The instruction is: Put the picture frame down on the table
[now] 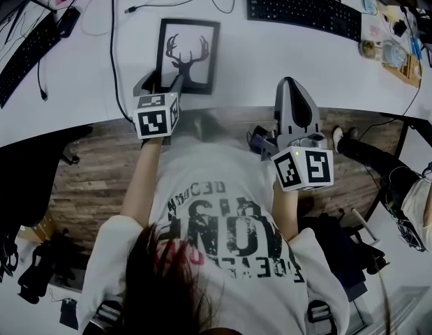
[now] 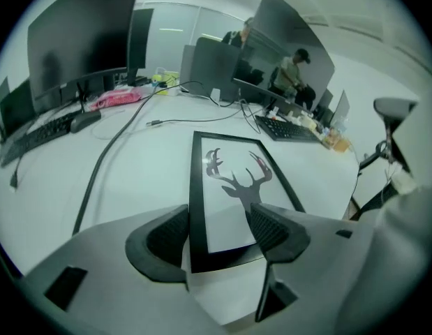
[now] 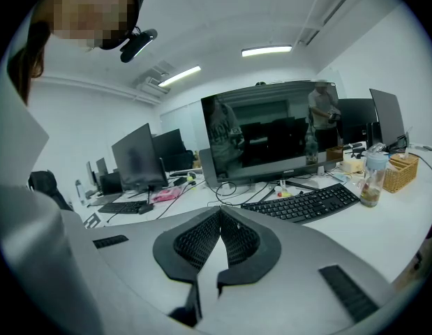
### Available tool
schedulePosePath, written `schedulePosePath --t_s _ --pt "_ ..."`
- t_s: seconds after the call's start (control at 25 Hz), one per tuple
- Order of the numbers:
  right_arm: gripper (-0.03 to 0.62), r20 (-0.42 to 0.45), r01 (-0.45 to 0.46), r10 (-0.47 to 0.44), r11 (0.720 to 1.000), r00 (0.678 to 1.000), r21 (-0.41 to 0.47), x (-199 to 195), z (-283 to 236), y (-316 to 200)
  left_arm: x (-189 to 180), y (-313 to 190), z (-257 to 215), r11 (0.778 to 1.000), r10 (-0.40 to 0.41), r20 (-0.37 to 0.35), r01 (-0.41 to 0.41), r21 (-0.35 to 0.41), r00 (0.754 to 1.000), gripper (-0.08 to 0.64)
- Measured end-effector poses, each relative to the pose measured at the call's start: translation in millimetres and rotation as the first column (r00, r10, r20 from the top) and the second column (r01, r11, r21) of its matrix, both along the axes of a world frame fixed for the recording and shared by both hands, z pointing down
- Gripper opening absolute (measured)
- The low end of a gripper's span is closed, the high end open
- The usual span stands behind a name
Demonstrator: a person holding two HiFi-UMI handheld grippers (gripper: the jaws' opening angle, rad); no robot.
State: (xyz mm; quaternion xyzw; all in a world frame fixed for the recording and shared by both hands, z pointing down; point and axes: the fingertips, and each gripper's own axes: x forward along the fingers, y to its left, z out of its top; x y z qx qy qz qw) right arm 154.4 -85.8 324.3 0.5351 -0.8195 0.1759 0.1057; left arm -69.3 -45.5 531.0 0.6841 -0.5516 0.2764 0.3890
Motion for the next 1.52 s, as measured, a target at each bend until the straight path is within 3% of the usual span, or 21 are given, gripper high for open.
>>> schedulePosePath --t_s 0.12,1.52 --pt "0.001 -0.002 -0.005 0.005 1.0 1.0 0.002 2.3 -1.3 -1.6 -0.1 -1.4 -0.6 0.999 0.045 0.067 -0.046 0.009 0.997 0.276" --pt "0.002 -0.018 -0.033 0.034 0.998 0.999 0.057 14.4 -16.2 -10.9 -8.4 1.8 -13.4 0.998 0.048 0.089 -0.051 0.032 0.995 0.275"
